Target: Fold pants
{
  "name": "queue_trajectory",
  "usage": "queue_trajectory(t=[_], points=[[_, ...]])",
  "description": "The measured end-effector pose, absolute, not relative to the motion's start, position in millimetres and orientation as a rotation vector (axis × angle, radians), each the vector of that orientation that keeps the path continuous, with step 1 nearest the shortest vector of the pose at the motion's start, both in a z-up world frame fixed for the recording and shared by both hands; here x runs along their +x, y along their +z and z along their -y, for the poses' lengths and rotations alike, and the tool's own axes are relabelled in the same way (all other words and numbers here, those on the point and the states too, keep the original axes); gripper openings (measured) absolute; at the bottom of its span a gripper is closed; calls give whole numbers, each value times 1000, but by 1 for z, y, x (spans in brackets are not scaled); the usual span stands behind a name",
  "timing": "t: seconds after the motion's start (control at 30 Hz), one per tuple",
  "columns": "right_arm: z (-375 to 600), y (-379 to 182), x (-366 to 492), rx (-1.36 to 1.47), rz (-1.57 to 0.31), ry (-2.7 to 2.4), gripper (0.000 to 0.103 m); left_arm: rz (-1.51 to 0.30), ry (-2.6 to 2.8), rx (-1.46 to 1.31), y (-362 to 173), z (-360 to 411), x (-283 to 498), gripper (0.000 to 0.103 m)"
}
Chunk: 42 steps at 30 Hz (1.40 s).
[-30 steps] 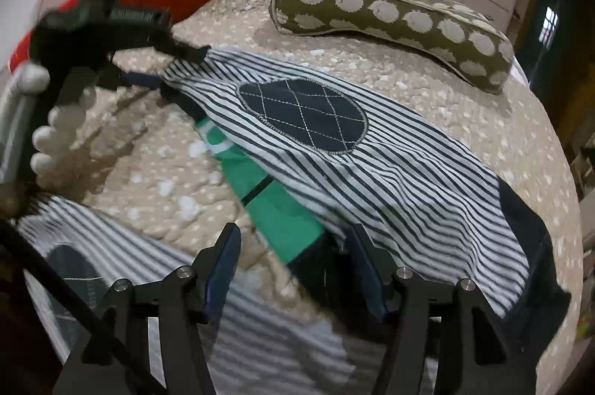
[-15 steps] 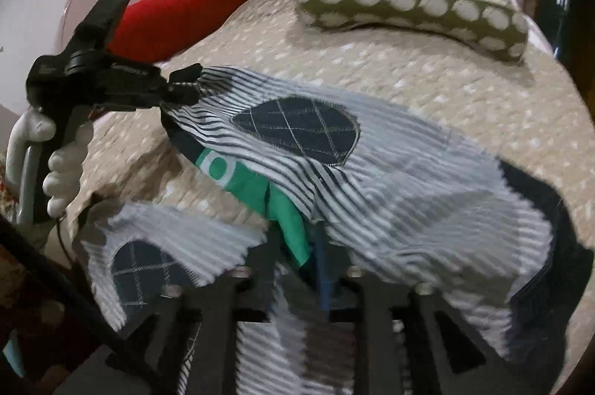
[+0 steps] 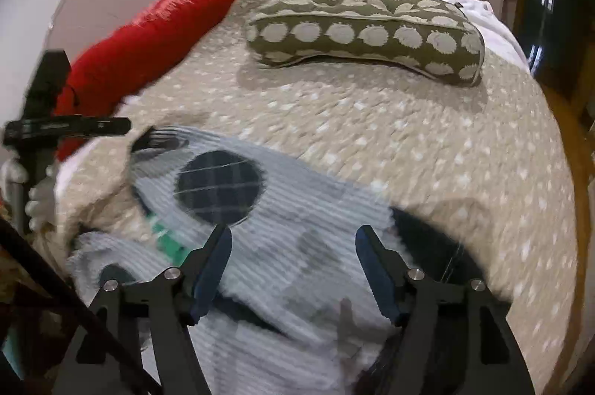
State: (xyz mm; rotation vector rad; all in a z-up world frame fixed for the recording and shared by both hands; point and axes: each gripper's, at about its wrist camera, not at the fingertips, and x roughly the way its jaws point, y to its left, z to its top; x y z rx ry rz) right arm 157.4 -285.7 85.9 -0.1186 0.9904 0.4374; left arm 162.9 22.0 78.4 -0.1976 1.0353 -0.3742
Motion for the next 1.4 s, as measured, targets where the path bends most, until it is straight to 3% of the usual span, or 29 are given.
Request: queue_trajectory(t=[0.33,0.43,0.47,0.5,0.53,0.57,0.6,1.1,1.4], points=[[265,26,226,-274,-1162,482,74,-1143,-483,155,27,37,216,59],[264,22,222,-268,-1146,497,75,-1122,-505,219,19,44,208,64],[264,22,222,-260,-1143,499,69,-1116,-499,223,19,44,206,64],[264,22,220,-248,-1137,500,52,-1124,-491,206,19,44,207,59],[265,24,218,-235,-1133,503,41,-1130,-485,186,20,42,206,37],[265,27,216,-223,-1129,496,19,-1130,-480,167,22,41,204,23],[266,29,215,-207,-1132,498,6,-1124,-479,166,24,41,201,4],[245,106,97,-309,-880,463,5,-892,-415,99,114,25,83,3],[234,76,-12,-339,-849,493,5,-808,-305,171,100,27,-26,3]])
